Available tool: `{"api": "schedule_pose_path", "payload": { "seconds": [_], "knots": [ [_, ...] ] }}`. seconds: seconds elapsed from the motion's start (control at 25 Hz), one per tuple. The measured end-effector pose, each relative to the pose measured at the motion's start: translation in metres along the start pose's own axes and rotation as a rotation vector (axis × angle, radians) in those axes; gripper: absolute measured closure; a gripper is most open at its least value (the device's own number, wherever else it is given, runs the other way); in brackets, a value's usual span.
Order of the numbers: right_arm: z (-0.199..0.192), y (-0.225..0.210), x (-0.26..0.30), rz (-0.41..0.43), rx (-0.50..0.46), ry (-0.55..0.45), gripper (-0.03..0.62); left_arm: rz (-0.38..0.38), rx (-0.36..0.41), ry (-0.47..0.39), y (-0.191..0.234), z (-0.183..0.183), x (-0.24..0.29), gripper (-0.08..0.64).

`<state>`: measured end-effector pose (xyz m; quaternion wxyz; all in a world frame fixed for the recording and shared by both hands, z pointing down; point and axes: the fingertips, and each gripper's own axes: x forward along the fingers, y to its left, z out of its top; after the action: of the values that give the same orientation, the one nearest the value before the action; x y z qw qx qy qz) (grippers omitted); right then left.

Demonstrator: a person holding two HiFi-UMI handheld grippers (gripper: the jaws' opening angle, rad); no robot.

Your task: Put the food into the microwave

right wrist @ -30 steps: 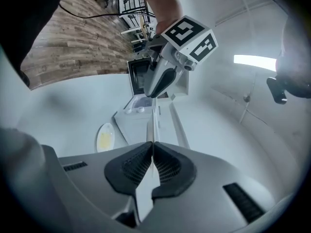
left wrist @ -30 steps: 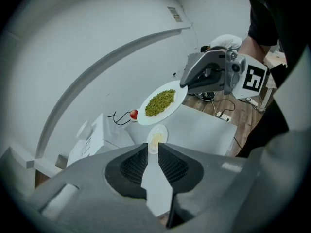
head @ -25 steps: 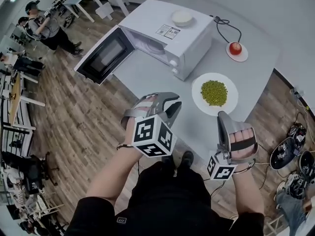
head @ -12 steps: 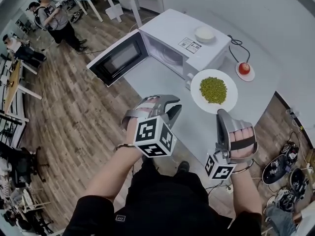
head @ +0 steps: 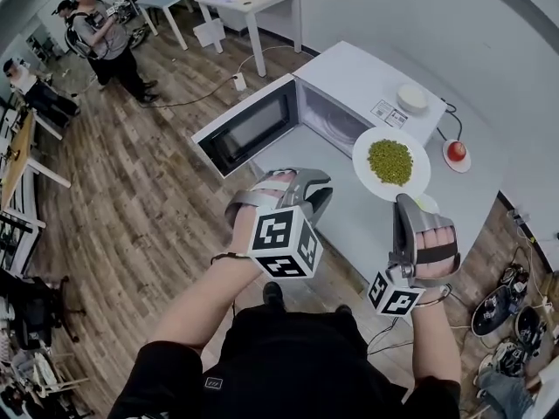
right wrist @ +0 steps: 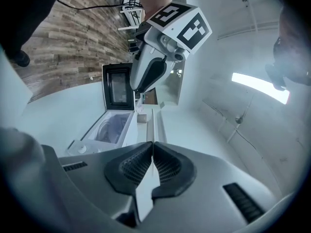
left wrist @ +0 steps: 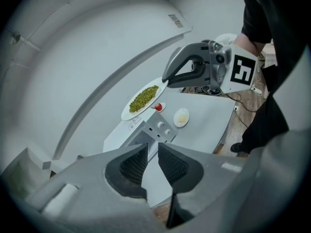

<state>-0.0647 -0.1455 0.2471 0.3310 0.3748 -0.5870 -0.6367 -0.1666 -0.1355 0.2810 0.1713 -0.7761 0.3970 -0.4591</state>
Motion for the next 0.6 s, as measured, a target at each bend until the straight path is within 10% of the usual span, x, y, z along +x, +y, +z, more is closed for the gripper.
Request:
{"api": "schedule_pose_path", "payload": {
  "seconds": [0.6],
  "knots": [
    [0.108,0.006,0.078,0.009,0.034,0.008,0.571,-0.038,0.067,-0.013,0.068,-0.093,-0.016,0.488]
  ]
}}
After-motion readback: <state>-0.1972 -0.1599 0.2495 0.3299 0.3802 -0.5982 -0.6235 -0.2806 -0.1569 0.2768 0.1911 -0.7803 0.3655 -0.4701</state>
